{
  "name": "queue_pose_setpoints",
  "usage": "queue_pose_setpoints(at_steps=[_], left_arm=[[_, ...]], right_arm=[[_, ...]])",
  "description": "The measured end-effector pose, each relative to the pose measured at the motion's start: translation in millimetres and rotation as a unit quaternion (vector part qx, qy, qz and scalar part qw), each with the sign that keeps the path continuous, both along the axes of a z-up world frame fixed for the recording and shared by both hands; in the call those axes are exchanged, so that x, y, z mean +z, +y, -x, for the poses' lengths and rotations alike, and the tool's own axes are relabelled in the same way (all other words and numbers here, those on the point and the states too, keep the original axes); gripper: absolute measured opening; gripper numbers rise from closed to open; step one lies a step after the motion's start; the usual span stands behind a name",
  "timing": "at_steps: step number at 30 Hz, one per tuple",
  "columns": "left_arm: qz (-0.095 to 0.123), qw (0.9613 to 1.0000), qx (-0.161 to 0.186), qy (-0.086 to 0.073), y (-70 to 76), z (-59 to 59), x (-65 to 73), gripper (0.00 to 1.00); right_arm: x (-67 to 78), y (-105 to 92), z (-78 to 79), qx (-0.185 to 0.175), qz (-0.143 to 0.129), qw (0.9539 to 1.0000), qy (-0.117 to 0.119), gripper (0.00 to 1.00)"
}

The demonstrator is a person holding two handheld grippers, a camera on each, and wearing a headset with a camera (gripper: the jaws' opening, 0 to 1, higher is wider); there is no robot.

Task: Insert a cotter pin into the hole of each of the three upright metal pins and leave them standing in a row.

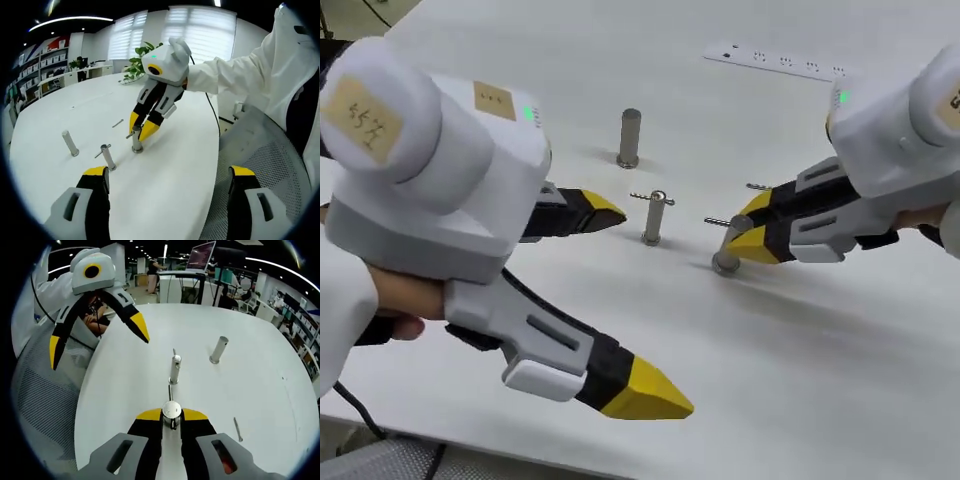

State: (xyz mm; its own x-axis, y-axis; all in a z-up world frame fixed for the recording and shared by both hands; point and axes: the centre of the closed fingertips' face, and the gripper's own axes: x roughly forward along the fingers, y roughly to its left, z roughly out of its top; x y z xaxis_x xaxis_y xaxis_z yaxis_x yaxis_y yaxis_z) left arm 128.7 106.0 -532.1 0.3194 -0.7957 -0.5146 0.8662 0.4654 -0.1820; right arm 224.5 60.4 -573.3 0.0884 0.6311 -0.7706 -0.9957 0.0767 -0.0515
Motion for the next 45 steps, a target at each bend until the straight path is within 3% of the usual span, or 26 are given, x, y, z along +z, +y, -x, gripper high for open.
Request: queue_pose_setpoints(at_steps=[5, 8, 19, 38, 43, 45], left_arm=[[-0.004, 0.9995, 0.032, 0.004, 13.6, -6.9, -3.5, 0.99], [-0.011, 0.9994, 0.033, 0.005, 13.4, -4.5, -3.3, 0.99], [-0.004, 0.9992, 0.039, 0.011, 10.7, -4.1, 0.3, 0.98], [-0.018, 0.9988, 0.040, 0.022, 15.0, -1.5, -3.1, 0.96], [-0.022, 0.9982, 0.051, 0.022, 20.2, -5.3, -4.0, 0.97], [-0.020, 0.9980, 0.056, 0.020, 21.5, -7.5, -2.2, 0.97]], right_arm=[[-2.1, 2.3, -7.1, 0.003, 0.002, 1.0000, 0.000, 0.08], [-3.2, 1.2, -11.3, 0.005, 0.006, 1.0000, -0.002, 0.08], [-3.3, -2.3, -13.7, 0.000, -0.006, 0.9998, 0.020, 0.08], [-2.2, -0.8, -11.1, 0.015, -0.015, 0.9996, 0.020, 0.09], [3.6, 1.2, -8.3, 0.008, -0.022, 0.9996, 0.017, 0.25], [10.7, 0.6, -7.7, -0.001, -0.032, 0.9994, 0.011, 0.27]])
